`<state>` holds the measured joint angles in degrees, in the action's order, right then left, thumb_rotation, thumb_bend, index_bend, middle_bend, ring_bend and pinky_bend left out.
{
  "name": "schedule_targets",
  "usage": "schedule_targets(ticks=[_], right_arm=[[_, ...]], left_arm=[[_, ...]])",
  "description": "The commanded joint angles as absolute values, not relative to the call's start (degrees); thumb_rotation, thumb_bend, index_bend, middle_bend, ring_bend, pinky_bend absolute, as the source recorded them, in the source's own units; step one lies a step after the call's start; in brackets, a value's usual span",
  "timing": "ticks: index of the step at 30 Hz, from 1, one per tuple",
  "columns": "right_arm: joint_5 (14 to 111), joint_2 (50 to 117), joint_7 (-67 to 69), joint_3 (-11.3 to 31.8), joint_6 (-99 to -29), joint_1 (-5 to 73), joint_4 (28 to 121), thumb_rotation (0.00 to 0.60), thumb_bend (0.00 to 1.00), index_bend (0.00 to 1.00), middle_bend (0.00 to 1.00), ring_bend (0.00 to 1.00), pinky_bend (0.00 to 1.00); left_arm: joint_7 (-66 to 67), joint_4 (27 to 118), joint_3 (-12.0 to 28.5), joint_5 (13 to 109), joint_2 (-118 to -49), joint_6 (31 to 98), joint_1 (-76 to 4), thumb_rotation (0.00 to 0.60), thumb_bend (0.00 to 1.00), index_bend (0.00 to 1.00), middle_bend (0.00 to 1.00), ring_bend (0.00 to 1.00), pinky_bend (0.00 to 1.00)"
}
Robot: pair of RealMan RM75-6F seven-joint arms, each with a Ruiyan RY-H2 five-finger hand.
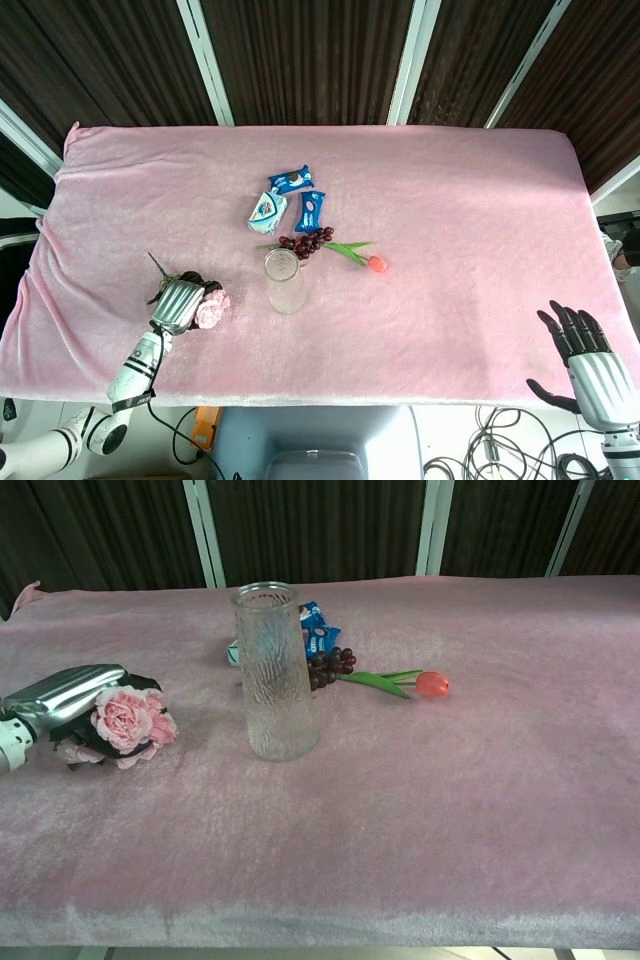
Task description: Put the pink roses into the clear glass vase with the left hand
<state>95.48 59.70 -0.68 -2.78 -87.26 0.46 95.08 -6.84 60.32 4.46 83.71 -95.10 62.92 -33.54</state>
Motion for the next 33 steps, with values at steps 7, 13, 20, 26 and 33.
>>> schedule_targets(ticks=[7,13,20,26,33], right_arm=[[95.9,59.9,-1.3,-3.1,-86.7,0.6,95.3,0.6,0.3,0.0,0.0,0.0,0.0],[96.1,60.2,-2.2,-3.3,-85.8,1.0,95.5,0.6,0.3,0.0,0.0,0.0,0.0],[96.1,60.6,-3.1,-3.4,-84.8,1.5,95.8,0.6,0.3,0.0,0.0,0.0,0.0],[95.8,60.5,-2.9,-3.2,-84.7,1.7,96.1,0.6,0.3,0.0,0.0,0.0,0.0],[95.2,59.8,-0.8,-2.8,-85.7,1.4,95.9,0.6,0.3,0.0,0.0,0.0,0.0]], left_arm=[[-15.8,75.3,9.3,88.4,-87.7,83.2,-28.3,0.6,0.62,0.72,0.8,0.64,0.62],[-18.2,105.6,14.2,84.6,-73.1,85.4,-25.2,0.6,0.66,0.72,0.85,0.71,0.79],[-24.8,135.0,21.2,73.0,-55.7,78.7,-24.9,0.6,0.65,0.72,0.85,0.72,0.8],[-33.2,135.0,29.4,63.9,-53.3,71.5,-31.3,0.6,0.65,0.72,0.86,0.72,0.8],[-35.7,135.0,34.8,53.4,-53.9,64.7,-38.9,0.6,0.64,0.72,0.86,0.72,0.81]])
